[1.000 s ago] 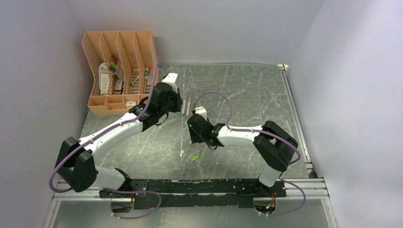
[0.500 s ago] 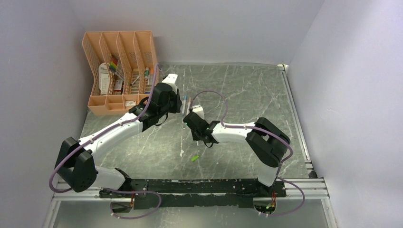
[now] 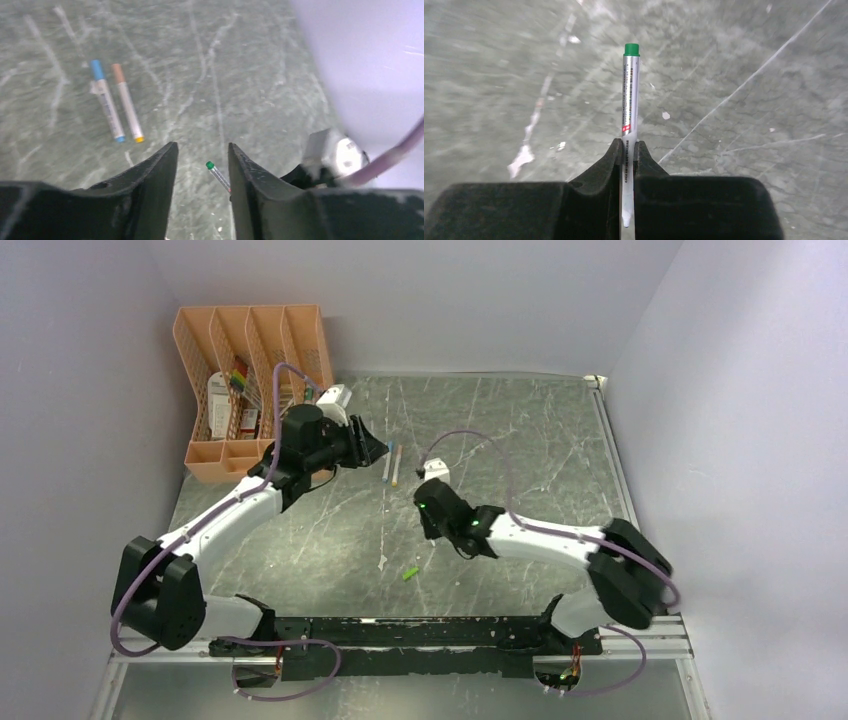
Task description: Insert the pens into the pen caps
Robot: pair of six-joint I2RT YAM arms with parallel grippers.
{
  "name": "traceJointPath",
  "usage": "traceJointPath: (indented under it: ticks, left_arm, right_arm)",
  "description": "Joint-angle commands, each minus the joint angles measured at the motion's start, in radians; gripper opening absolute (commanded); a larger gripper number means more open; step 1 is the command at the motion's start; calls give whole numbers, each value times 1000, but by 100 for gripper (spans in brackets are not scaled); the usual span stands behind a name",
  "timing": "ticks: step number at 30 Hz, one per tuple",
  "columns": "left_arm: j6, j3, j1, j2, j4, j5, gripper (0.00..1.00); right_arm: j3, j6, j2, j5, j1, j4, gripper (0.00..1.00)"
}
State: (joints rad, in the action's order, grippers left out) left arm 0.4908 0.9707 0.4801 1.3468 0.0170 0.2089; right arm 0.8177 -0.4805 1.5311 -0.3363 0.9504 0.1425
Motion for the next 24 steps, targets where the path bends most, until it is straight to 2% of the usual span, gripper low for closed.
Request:
traceJointPath:
  ticks: [1,5,8,16,21,24]
  left_arm:
    - [89,-85,-32,-63,-267,324,56]
    - [175,-162,-33,-72,-529,484,64]
    - [237,-179,-31,-63,-668,567,65]
    - [206,-147,-30,-46,-595,574,64]
    - [202,-130,-28,-16,-546,547,58]
    - [218,-106,-25,17,-554,614,51]
  right_arm:
    - [-42,86,-217,5,1,-68,0]
    - [-53,123,-361,63,2,-123,0]
    - [-35,150,-420,125,1,-148,0]
    - [17,185,-463,198,2,-144,0]
    - [18,192,-473,213,2,-149,0]
    - [15,196,-477,207,3,-150,0]
